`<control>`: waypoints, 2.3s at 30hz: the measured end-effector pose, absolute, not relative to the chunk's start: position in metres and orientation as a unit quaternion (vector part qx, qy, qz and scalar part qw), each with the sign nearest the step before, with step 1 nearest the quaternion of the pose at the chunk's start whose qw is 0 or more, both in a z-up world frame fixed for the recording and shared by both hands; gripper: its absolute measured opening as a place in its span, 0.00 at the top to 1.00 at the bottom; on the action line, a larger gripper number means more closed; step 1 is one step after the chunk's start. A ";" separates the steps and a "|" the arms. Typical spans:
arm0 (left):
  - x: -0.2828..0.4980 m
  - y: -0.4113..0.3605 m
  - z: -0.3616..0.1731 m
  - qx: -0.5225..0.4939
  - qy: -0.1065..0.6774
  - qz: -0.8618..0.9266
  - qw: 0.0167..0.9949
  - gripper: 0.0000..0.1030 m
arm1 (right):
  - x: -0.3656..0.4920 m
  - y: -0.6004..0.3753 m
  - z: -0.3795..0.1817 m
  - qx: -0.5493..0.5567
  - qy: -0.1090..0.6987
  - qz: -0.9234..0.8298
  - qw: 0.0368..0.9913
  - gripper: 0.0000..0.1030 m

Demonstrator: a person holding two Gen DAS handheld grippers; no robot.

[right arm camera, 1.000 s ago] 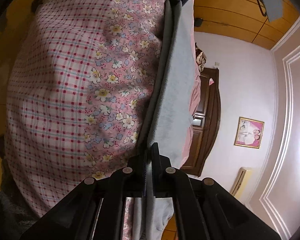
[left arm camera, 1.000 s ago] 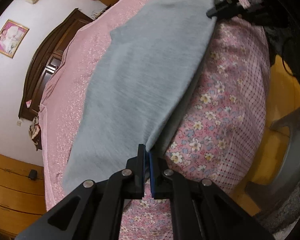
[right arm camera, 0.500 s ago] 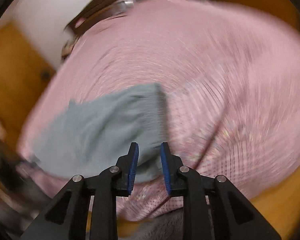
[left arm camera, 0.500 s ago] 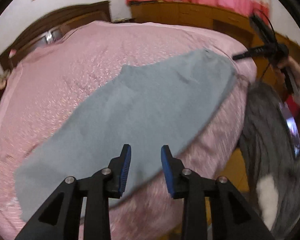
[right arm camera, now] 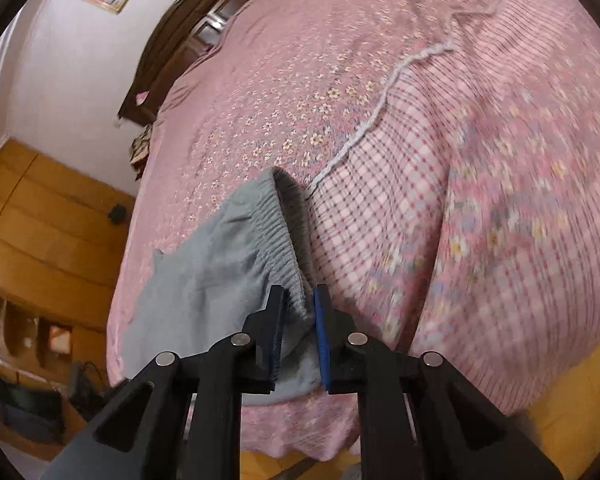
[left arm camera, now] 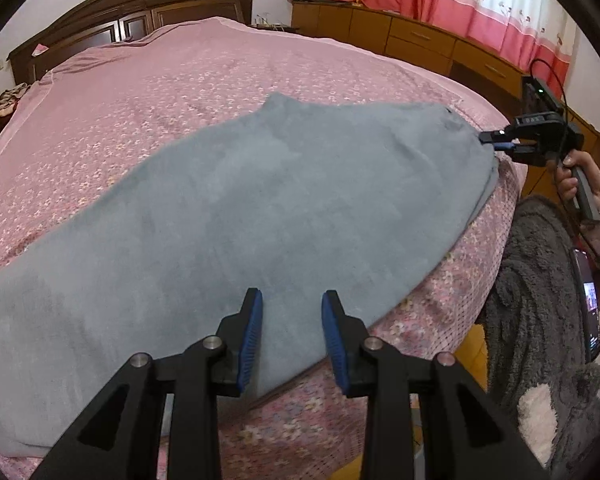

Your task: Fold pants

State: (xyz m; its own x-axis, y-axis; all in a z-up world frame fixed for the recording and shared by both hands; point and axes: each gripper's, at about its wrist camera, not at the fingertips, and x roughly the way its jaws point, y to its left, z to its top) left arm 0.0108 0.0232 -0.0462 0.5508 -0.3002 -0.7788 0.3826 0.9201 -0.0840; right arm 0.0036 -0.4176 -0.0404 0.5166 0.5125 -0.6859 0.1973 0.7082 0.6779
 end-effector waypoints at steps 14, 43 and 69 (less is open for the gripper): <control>0.005 0.047 -0.043 0.028 0.429 -0.175 0.886 0.69 | -0.001 -0.408 -0.076 0.440 0.488 0.045 0.753 0.82; -0.036 0.285 -0.049 -0.303 0.446 0.021 0.842 0.35 | -0.049 -0.254 0.001 0.023 0.487 0.110 0.866 0.67; -0.098 0.295 -0.044 -0.348 0.362 0.043 0.864 0.97 | -0.063 -0.280 -0.012 0.084 0.499 0.092 0.857 0.67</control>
